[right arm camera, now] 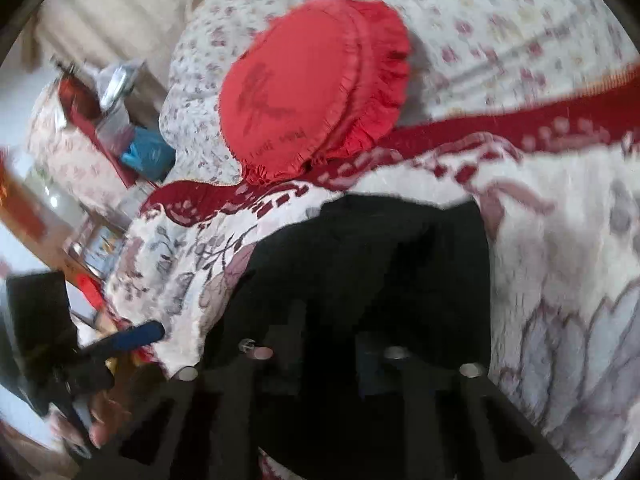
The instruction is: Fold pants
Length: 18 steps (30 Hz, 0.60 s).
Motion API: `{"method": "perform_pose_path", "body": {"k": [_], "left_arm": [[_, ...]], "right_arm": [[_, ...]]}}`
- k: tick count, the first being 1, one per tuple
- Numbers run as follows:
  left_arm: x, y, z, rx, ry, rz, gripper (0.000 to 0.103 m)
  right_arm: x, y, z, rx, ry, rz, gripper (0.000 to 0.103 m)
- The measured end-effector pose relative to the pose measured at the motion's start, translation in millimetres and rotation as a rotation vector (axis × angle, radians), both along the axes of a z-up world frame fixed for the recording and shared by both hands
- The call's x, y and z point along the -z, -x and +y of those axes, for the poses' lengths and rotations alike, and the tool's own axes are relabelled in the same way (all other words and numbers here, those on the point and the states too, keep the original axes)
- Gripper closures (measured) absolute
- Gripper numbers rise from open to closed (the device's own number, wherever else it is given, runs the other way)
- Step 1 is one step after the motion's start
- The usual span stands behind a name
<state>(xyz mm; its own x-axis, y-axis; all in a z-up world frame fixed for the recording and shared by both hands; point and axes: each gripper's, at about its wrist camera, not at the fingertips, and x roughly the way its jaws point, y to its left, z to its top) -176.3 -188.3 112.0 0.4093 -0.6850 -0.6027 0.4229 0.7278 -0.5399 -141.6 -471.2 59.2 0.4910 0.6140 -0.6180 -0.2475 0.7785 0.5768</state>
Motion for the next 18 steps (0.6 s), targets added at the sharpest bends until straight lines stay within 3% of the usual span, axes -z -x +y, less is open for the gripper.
{"method": "perform_pose_path", "body": {"k": [5, 8, 10, 11, 15, 18], "left_arm": [[5, -2, -16, 0.005, 0.003, -0.017, 0.024], [25, -4, -36, 0.041, -0.016, 0.036, 0.024], [36, -8, -47, 0.048, -0.085, 0.081, 0.024], [36, -8, -48, 0.049, -0.092, 0.082, 0.024], [23, -14, -41, 0.020, -0.098, 0.045, 0.024], [19, -18, -43, -0.006, -0.127, 0.029, 0.024]], "right_arm": [[-52, 22, -12, 0.007, 0.148, -0.156, 0.093], [-31, 17, -23, 0.017, 0.252, -0.084, 0.093], [-5, 11, -25, 0.000, 0.298, 0.018, 0.080], [1, 11, -26, 0.003, 0.332, 0.043, 0.079], [-28, 22, -44, 0.083, 0.345, -0.051, 0.079], [-54, 19, -44, 0.068, 0.248, -0.120, 0.079]]}}
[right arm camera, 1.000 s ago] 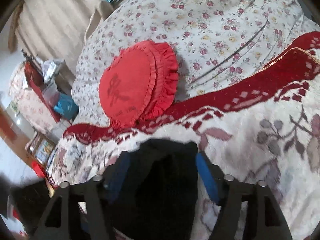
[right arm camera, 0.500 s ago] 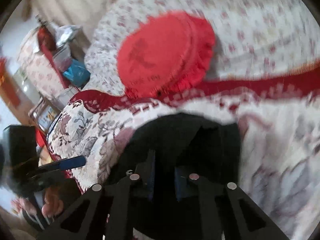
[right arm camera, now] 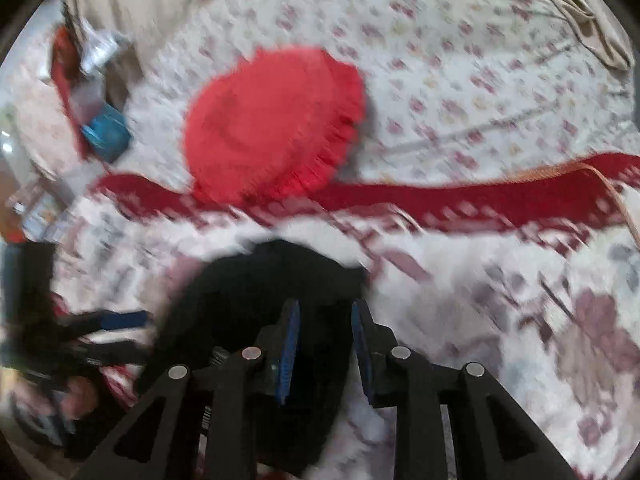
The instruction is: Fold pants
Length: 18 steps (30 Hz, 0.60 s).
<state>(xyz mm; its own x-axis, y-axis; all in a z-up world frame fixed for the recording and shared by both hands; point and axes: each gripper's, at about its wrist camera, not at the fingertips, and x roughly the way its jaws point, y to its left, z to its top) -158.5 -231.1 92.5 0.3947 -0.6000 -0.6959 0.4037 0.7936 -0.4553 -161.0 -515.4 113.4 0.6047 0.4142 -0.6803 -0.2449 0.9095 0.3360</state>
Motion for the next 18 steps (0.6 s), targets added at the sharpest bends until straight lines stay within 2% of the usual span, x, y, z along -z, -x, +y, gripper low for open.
{"method": "perform_pose_path", "body": {"k": [3, 6, 10, 13, 18], "left_arm": [[8, -2, -9, -0.014, -0.045, 0.010, 0.024], [22, -7, -21, -0.025, -0.121, 0.038, 0.024], [35, -17, -28, -0.037, -0.138, 0.069, 0.023], [36, -21, -32, -0.048, -0.154, 0.063, 0.023], [35, -21, -36, -0.063, -0.181, 0.065, 0.023]], "right_arm": [[-1, -14, 25, -0.093, -0.075, 0.005, 0.079], [17, -28, 53, -0.143, -0.075, 0.042, 0.079], [53, -56, 69, -0.111, -0.030, 0.101, 0.085], [67, -77, 65, -0.074, -0.081, 0.126, 0.086], [56, -74, 55, -0.082, -0.116, 0.125, 0.085]]}}
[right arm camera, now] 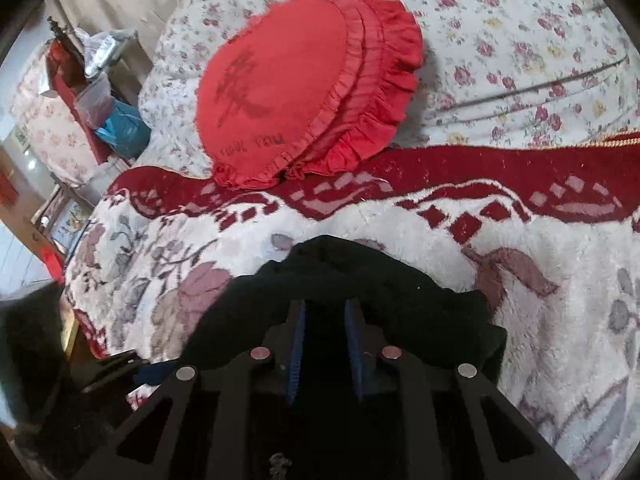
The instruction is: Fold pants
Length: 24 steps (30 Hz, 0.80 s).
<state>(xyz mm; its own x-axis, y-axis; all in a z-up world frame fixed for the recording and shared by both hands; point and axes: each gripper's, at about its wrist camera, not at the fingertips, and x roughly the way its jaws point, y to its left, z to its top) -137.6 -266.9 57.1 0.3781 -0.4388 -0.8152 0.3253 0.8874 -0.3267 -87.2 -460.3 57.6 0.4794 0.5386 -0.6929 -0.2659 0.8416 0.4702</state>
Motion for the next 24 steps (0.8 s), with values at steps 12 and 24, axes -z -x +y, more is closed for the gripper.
{"method": "perform_pose_path", "body": {"k": [12, 24], "left_arm": [[-16, 17, 4, -0.069, -0.075, -0.085, 0.023], [-35, 31, 7, -0.127, -0.128, -0.184, 0.023]], "right_arm": [[-6, 101, -17, -0.001, 0.178, -0.021, 0.083], [-29, 115, -23, 0.039, 0.171, -0.102, 0.071]]}}
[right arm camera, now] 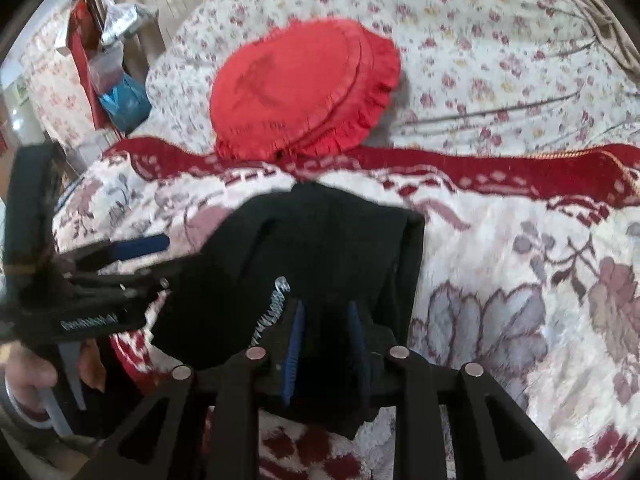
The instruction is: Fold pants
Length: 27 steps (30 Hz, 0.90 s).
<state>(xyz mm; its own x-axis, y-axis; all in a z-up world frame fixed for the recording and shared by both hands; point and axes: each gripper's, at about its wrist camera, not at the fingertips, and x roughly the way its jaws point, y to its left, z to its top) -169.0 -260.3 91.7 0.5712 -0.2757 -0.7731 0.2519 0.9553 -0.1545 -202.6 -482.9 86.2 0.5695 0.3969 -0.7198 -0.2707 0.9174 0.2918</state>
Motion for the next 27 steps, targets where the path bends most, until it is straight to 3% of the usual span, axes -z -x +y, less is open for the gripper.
{"method": "perform_pose_path", "body": {"k": [1, 3, 8, 27], "left_arm": [[-1, 0, 1, -0.007, 0.004, -0.003, 0.023], [-2, 0, 2, -0.018, 0.001, -0.008, 0.023], [-3, -3, 4, -0.023, 0.013, -0.003, 0.023], [-2, -2, 6, -0.069, -0.068, -0.035, 0.023]], "right_arm": [[-3, 1, 0, 0.007, -0.010, -0.008, 0.060], [-9, 3, 0, 0.027, -0.038, -0.025, 0.053], [-12, 0, 4, 0.030, -0.060, -0.019, 0.053], [-6, -5, 11, 0.019, -0.052, -0.001, 0.053]]}}
